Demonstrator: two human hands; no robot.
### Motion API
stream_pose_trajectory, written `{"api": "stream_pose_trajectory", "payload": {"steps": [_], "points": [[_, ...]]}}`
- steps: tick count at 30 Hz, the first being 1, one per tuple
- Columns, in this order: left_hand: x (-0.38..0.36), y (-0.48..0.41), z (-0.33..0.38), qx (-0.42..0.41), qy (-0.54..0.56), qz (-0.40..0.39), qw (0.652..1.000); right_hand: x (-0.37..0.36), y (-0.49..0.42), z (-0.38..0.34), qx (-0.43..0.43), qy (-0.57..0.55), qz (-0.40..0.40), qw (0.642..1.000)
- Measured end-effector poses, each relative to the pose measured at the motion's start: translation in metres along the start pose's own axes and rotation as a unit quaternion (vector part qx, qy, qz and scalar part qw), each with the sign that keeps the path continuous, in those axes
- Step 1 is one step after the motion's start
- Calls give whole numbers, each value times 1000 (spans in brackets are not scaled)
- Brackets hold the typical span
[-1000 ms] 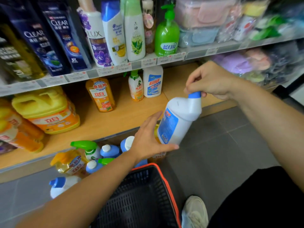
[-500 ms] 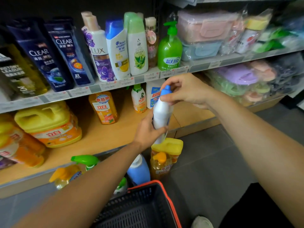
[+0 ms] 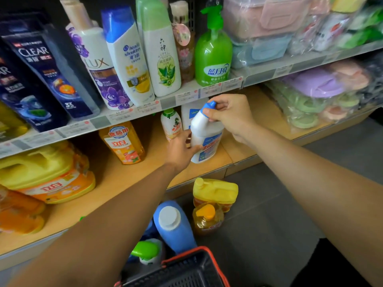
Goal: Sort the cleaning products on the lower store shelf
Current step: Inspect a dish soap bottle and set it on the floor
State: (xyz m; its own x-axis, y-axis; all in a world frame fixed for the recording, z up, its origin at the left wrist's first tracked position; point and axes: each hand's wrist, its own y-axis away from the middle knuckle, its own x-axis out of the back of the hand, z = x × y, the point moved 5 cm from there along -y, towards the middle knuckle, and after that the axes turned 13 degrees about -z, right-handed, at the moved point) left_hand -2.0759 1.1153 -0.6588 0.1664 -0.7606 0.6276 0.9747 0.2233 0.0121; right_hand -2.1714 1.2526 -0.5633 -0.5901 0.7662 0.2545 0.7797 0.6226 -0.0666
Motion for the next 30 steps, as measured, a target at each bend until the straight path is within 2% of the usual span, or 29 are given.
{"api": "stream_pose_trajectory", "payload": {"steps": [5,9,13,15,17,21,24,27,30], "points": [[-9,-16,-19,11,43,-2,999,-1,-12,31,-27,-5,6,1000],[-8,-23,-28,43,68,33,996,7,-6,70,-134,64,16,989],[-19,-18,-47,147,111,88,979,-5,-7,100,-232,-53,-31,971],[-29,-19,-54,170,210,87,959,-11,-12,106,-243,-90,-39,965],[-30,-23,-56,170,252,89,948,-12,-17,112,-239,-112,-27,964],[-28,-37,-46,102,256,38,960,-13,-26,116,-222,-150,-22,963],[-25,-39,-44,67,275,-33,959,-13,-28,120,-203,-156,-60,965],[-16,-28,-50,78,245,-93,962,-13,-22,122,-192,-120,-90,970],[-3,-6,-56,100,152,-145,973,-17,-10,119,-178,-58,-92,978]]}}
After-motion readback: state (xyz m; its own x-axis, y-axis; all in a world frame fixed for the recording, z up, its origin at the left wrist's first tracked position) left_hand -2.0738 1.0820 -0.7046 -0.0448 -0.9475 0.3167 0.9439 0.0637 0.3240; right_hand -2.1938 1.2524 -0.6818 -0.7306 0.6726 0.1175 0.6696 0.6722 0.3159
